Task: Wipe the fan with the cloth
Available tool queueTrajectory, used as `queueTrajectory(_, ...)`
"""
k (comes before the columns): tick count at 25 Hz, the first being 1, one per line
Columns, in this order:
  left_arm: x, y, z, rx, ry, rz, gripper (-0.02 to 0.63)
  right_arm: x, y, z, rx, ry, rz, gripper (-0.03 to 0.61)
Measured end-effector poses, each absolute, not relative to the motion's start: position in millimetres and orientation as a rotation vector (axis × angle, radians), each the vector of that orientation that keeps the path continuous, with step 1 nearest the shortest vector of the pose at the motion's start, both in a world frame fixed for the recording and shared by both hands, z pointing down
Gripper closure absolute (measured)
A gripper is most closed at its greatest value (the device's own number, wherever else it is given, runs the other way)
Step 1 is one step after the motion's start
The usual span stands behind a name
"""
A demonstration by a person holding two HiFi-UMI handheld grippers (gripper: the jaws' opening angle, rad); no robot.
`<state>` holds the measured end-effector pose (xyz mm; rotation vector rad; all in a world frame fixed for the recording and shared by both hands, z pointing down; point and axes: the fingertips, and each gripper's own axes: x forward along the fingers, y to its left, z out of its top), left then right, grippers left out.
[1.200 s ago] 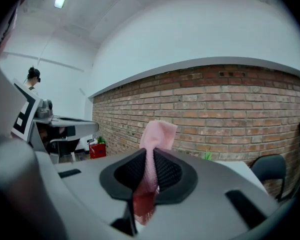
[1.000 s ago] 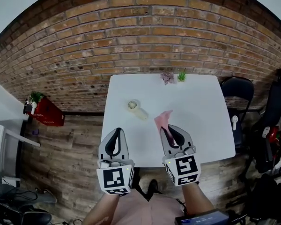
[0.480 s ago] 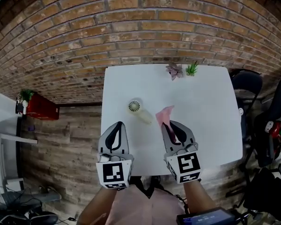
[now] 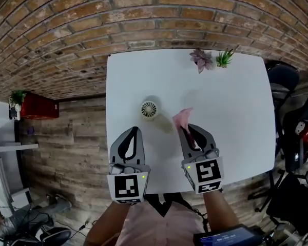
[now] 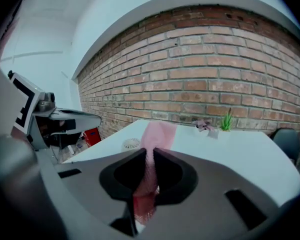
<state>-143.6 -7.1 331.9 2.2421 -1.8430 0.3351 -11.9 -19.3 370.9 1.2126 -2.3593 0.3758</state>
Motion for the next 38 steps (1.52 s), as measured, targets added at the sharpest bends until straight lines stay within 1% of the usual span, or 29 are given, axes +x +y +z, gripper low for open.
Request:
queueTrajectory(7,-143,-19,365,2.208,-1.77,0.387,0.601,-15,-35,425,1.154,-2.267,0.439,0.535)
queueTrajectory(12,-139,-27,379,2.209,-1.712,0.395,0.596,-26,-33,447,1.076,-2.227,0.451,0.535)
queueTrajectory(14,-136,-26,385,2.224,-1.681,0.406,0.522,-32,-27,452,1.042,-2.228,0.469,0.535)
queueTrajectory(15,-136,-25,387,2.224,-1.665,0.41,0.5,-37,-23,454,1.023,-2.233,0.479,0.535)
queueTrajectory(20,-141,-17,401,2.223,-1.576,0.459,0.416,-72,-2,456,0.878,-2.299,0.496,0.534)
queueTrajectory(22,-143,-13,406,2.231,-1.536,0.49,0.395,-87,7,456,0.806,-2.333,0.501,0.534)
queueTrajectory(26,-141,-13,418,2.264,-1.454,0.56,0.336,-77,5,453,0.838,-2.33,0.538,0.534)
queueTrajectory(28,-137,-13,424,2.316,-1.393,0.641,0.327,-68,6,450,0.839,-2.332,0.565,0.534)
queueTrajectory(30,-136,-12,435,2.372,-1.304,0.776,0.298,-65,10,446,0.796,-2.35,0.576,0.534)
queueTrajectory(32,-137,-12,445,2.398,-1.222,0.876,0.288,-67,14,441,0.741,-2.373,0.567,0.535)
queueTrajectory(38,-137,-21,456,2.392,-1.097,0.893,0.29,-73,25,437,0.62,-2.389,0.545,0.535)
